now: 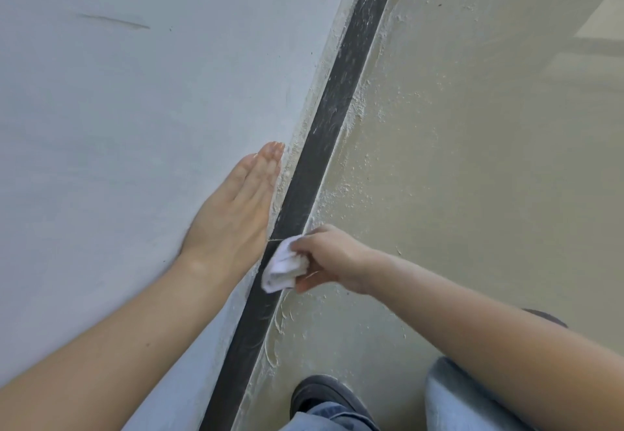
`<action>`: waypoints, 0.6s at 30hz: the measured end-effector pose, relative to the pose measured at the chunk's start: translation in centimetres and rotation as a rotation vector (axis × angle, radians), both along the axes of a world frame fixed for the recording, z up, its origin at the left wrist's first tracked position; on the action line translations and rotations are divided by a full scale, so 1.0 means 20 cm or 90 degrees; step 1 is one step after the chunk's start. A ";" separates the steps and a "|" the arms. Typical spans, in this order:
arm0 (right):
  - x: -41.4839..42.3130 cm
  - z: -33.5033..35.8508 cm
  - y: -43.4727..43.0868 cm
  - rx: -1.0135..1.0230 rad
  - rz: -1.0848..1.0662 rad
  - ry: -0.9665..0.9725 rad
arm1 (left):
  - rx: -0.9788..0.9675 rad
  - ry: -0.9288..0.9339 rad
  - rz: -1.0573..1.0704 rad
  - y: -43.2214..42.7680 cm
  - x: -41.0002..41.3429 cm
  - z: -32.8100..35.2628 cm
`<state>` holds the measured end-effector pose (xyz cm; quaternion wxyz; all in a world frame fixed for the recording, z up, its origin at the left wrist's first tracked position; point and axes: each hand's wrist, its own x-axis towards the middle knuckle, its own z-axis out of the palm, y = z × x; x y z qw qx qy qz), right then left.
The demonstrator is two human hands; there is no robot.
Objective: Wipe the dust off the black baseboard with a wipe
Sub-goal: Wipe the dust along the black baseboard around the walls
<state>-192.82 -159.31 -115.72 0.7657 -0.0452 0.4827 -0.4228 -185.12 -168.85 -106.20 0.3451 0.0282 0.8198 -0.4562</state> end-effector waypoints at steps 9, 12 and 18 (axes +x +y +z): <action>-0.29 0.03 -0.15 0.005 -0.194 -0.034 | -0.023 0.051 -0.063 -0.01 0.03 -0.03; -0.41 0.05 -0.17 0.004 -0.367 -0.077 | 0.006 0.107 -0.031 -0.02 0.03 -0.04; -0.49 -0.05 -0.07 0.088 -0.605 -0.032 | 0.032 0.103 0.029 0.00 0.01 -0.03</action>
